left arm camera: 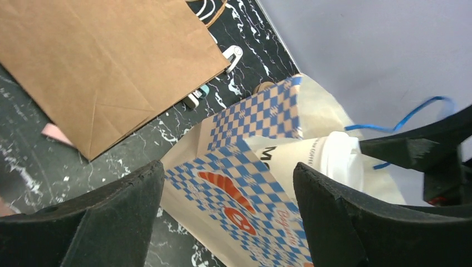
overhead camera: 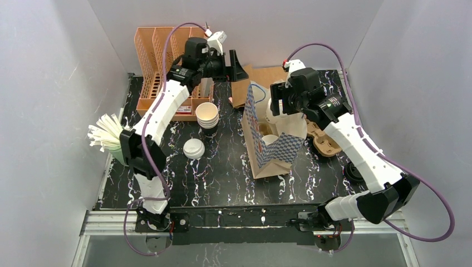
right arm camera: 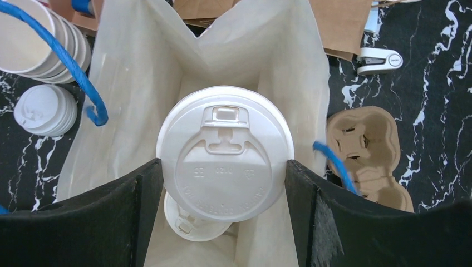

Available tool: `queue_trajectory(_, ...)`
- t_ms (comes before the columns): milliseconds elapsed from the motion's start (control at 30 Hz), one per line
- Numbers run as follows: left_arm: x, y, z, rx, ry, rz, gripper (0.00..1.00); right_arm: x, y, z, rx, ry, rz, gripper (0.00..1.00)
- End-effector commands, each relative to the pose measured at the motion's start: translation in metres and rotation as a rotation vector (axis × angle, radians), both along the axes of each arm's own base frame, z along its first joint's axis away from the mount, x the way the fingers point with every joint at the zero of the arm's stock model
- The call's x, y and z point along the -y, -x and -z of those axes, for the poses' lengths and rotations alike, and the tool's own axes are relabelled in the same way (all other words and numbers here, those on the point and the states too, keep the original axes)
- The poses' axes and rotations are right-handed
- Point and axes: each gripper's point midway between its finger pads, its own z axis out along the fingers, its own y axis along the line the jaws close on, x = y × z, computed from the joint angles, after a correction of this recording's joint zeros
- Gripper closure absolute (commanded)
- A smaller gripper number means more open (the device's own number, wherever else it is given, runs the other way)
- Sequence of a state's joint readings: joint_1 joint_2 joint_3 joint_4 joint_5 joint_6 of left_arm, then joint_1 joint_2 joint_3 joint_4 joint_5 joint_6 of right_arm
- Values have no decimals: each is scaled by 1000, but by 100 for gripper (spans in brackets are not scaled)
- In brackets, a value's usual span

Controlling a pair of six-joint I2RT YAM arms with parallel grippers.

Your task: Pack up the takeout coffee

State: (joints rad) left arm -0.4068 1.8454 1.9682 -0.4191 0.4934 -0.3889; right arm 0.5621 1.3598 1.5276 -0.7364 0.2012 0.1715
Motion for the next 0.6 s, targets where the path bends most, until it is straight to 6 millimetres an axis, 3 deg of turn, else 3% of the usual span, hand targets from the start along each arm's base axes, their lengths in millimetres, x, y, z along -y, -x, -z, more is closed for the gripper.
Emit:
queue_trajectory(0, 23, -9, -33, 201, 120, 133, 14, 14, -7, -17, 76, -55, 121, 76)
queue_trajectory(300, 49, -44, -43, 330, 214, 149, 15, -2, -37, -29, 170, -82, 103, 76)
queue_trajectory(333, 60, -44, -40, 324, 249, 202, 15, -8, -49, -38, 223, -100, 99, 76)
queue_trajectory(567, 85, -28, -11, 229, 305, 294, 18, -12, -71, -45, 275, -112, 127, 77)
